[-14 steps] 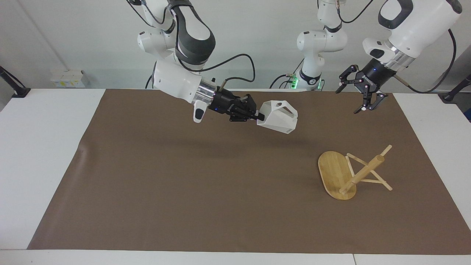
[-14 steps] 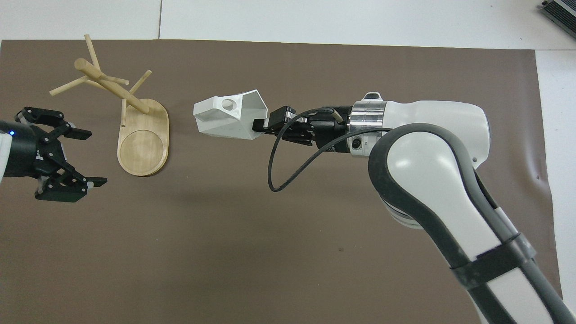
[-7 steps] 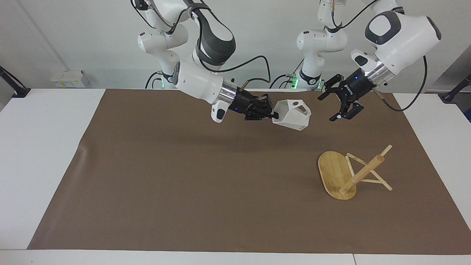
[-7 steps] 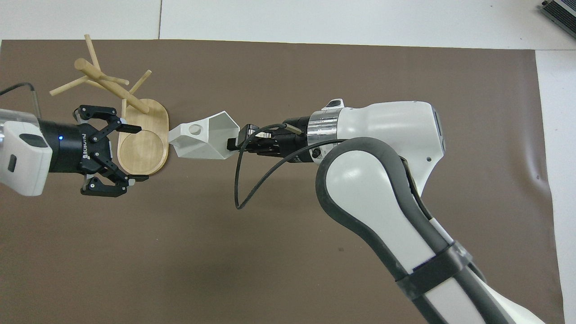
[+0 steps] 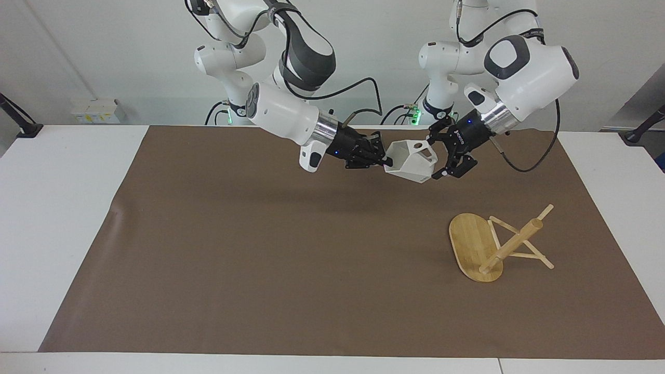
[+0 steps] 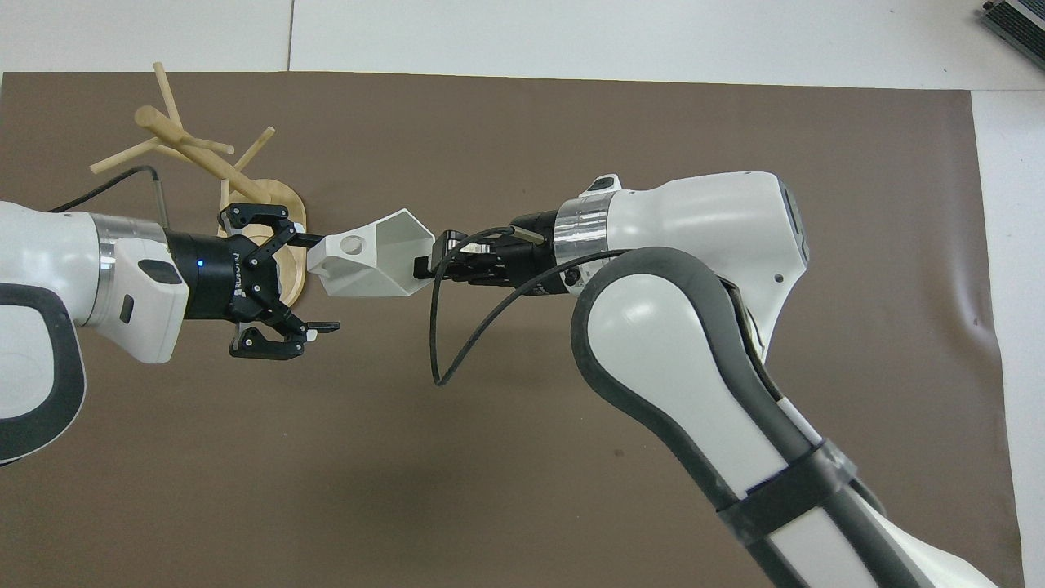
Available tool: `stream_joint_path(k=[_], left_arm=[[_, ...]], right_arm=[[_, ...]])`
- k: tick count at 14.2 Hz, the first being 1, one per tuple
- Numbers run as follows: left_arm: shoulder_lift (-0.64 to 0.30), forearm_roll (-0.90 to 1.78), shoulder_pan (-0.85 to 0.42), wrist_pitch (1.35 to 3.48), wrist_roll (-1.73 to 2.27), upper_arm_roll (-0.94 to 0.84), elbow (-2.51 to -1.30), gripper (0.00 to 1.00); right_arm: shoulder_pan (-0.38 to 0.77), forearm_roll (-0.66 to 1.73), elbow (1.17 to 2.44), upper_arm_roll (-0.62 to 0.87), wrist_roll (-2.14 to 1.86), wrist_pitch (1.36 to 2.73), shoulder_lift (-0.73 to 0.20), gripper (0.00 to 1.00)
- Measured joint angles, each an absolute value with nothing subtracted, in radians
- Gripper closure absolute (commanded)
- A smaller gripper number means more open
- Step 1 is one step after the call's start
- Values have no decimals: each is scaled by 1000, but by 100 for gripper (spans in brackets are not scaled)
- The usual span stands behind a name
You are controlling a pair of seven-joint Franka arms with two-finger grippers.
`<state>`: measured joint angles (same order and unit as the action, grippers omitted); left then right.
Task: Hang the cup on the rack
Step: 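Close the left gripper on the cup held by the right gripper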
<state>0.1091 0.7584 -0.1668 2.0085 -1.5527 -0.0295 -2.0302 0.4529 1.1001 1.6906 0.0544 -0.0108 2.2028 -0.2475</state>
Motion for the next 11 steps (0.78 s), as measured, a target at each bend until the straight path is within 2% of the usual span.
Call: stream_joint_path(k=[11], left_arm=[[82, 894, -168, 2083, -1633, -30, -2056, 0]], right_arm=[[447, 1100, 1662, 51, -8, 2203, -260, 100]])
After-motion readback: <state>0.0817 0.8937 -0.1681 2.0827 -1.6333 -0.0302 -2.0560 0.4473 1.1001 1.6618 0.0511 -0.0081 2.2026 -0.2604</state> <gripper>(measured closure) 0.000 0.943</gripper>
